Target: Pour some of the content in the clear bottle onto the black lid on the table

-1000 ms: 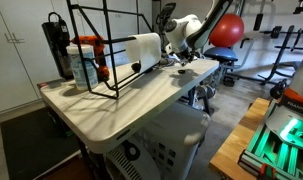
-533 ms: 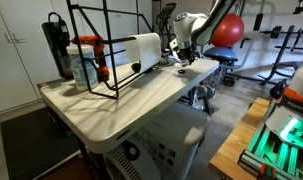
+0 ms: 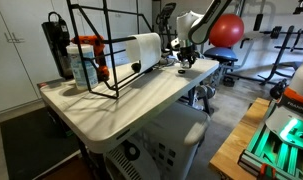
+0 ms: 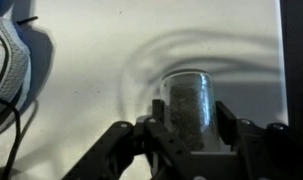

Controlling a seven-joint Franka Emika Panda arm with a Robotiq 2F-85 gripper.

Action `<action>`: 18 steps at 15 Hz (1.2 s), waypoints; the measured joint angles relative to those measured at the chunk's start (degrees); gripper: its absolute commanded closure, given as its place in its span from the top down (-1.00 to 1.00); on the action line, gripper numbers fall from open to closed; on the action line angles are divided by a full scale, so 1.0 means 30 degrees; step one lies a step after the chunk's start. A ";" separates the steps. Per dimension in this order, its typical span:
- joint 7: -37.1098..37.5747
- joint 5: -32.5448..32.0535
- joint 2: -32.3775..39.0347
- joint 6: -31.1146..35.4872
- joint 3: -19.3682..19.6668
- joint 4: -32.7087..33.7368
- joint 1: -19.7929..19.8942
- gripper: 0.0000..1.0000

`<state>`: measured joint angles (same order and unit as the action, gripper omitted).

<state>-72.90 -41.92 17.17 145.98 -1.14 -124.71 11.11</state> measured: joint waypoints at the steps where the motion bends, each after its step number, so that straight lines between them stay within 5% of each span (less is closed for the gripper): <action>1: -0.0502 0.0624 -0.0037 0.0009 0.0020 0.0000 0.0040 -0.43; 18: -0.9984 1.2727 -0.0523 0.0175 0.0367 0.0055 0.1255 -0.43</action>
<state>-102.85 -3.74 15.60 146.50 -0.03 -124.55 14.88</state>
